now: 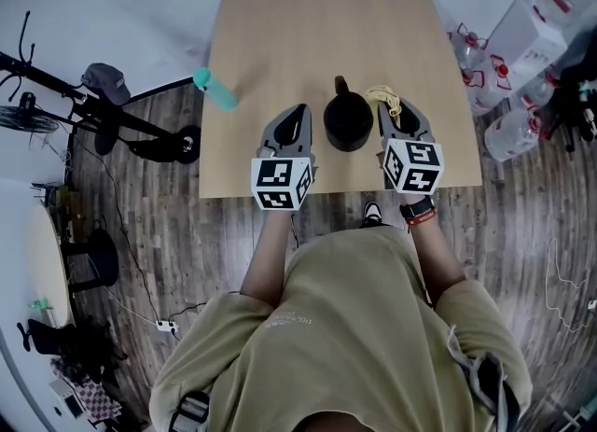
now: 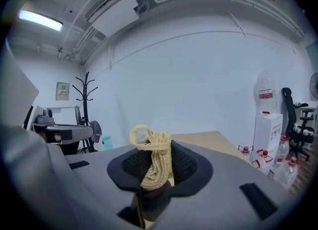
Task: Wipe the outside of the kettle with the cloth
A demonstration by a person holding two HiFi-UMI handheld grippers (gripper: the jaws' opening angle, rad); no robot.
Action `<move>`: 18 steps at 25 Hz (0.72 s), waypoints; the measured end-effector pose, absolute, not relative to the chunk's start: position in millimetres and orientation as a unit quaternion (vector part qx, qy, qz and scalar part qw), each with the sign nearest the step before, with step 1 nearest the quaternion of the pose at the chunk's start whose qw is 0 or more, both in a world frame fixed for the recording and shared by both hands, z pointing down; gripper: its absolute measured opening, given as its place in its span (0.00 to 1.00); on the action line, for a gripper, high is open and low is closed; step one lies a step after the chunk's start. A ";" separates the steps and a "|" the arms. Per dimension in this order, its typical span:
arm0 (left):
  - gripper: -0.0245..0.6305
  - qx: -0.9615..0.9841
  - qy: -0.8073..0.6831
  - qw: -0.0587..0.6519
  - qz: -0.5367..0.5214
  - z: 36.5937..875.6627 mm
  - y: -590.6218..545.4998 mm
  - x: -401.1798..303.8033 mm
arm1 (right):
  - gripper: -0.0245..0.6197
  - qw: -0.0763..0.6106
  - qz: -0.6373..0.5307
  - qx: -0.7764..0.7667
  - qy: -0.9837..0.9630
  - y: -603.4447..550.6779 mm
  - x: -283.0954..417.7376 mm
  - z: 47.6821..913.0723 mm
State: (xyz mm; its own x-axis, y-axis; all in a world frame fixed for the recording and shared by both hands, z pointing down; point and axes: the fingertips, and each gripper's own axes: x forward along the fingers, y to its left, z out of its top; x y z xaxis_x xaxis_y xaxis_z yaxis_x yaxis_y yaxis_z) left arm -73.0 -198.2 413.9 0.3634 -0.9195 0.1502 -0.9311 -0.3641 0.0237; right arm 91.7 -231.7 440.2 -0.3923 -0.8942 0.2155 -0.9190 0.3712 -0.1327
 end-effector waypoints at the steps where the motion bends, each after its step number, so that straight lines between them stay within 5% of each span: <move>1: 0.07 0.824 -0.562 0.045 0.053 406.8 -198.0 -72.7 | 0.21 0.047 0.109 0.548 -0.828 -230.8 90.3 430.4; 18: 0.07 0.824 -0.563 0.044 0.046 395.8 -217.7 -76.1 | 0.21 0.048 0.079 0.547 -0.832 -238.4 84.6 404.5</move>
